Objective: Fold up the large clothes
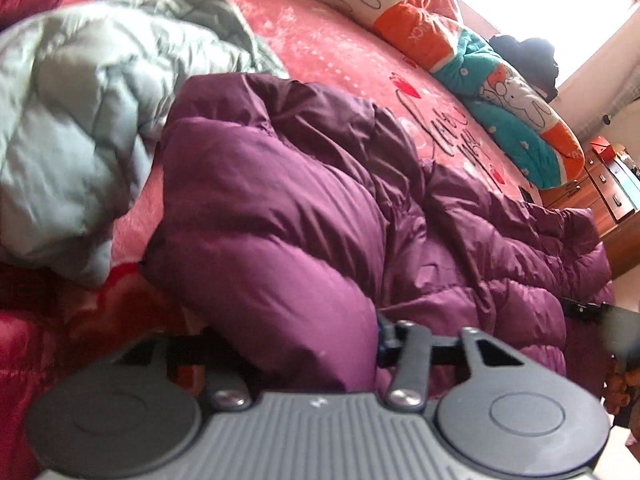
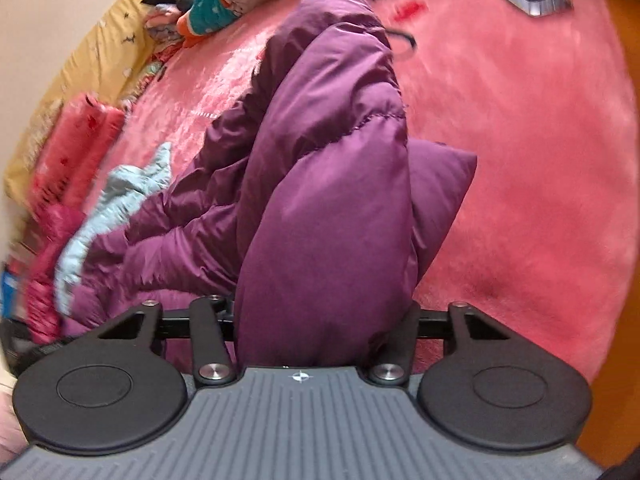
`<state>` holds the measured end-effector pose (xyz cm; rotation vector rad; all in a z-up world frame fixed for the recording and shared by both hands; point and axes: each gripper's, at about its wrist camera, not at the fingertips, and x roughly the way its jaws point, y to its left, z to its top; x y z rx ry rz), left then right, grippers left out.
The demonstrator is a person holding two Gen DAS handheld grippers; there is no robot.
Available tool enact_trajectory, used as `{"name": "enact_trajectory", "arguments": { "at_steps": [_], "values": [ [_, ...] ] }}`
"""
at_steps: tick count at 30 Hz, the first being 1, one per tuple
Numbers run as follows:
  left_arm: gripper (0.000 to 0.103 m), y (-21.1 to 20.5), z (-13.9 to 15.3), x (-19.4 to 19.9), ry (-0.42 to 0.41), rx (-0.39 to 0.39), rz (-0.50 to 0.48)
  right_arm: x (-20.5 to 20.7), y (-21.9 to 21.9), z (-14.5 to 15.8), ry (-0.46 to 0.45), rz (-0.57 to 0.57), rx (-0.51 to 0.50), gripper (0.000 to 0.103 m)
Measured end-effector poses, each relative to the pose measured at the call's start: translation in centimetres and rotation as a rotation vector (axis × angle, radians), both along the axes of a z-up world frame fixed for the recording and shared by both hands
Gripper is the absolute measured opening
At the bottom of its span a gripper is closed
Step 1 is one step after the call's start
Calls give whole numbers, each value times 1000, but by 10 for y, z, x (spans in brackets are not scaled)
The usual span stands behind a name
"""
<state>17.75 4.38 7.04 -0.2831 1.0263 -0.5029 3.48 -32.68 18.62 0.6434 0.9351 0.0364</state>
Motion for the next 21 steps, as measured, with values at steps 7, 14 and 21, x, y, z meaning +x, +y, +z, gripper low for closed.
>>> {"name": "enact_trajectory", "arguments": {
  "at_steps": [7,14,21],
  "values": [
    [29,-5,26,2,-66,-49,-8,-3,45,46,-100,39,-290,49],
    [25,-37,59,29,-157,-104,-68,-13,66,88,-243,88,-543,45],
    [23,-87,101,101,-327,-107,-111,26,41,115,-360,3,-671,44]
  ]
}}
